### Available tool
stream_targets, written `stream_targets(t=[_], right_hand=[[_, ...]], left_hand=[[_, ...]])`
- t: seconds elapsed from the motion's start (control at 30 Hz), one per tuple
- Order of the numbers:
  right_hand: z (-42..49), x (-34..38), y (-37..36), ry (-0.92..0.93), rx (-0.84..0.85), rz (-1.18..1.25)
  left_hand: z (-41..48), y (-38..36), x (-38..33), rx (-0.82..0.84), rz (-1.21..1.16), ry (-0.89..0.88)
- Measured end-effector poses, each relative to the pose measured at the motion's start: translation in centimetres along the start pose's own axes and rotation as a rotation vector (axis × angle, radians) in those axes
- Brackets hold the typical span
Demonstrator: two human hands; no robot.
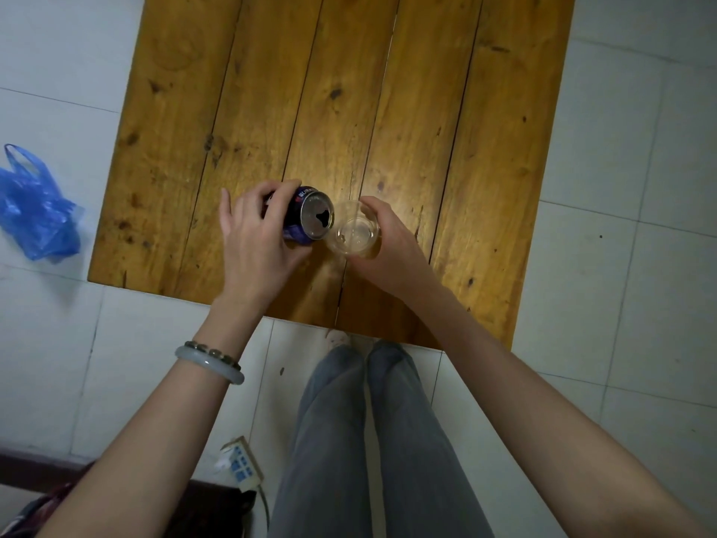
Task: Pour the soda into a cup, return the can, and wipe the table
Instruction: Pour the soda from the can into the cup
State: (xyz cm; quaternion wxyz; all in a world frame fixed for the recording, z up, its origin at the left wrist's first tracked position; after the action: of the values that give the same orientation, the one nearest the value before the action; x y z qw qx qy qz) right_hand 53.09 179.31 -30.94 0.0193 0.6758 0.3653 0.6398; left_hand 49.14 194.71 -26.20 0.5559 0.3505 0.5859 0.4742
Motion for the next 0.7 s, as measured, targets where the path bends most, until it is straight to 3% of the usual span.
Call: stream_targets(t=[0.7], right_hand=[[1.1,-0.9,-0.1,0.025,-0.004,0.014]], left_hand=[[0.5,-0.2,-1.7,-0.072,0.168,-0.043]])
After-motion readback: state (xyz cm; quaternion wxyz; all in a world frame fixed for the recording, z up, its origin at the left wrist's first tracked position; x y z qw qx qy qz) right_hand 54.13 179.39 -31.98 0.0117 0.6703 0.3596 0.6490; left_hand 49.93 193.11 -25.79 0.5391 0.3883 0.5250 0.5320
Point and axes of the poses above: each hand's wrist, its own z-axis towards the middle knuckle, its own y-axis out of the back of the hand, x = y × z, the point moved 10 cm from there along z, towards the middle knuckle, and after that the axes turned 2 degrees about z, right-handed, at the moved point
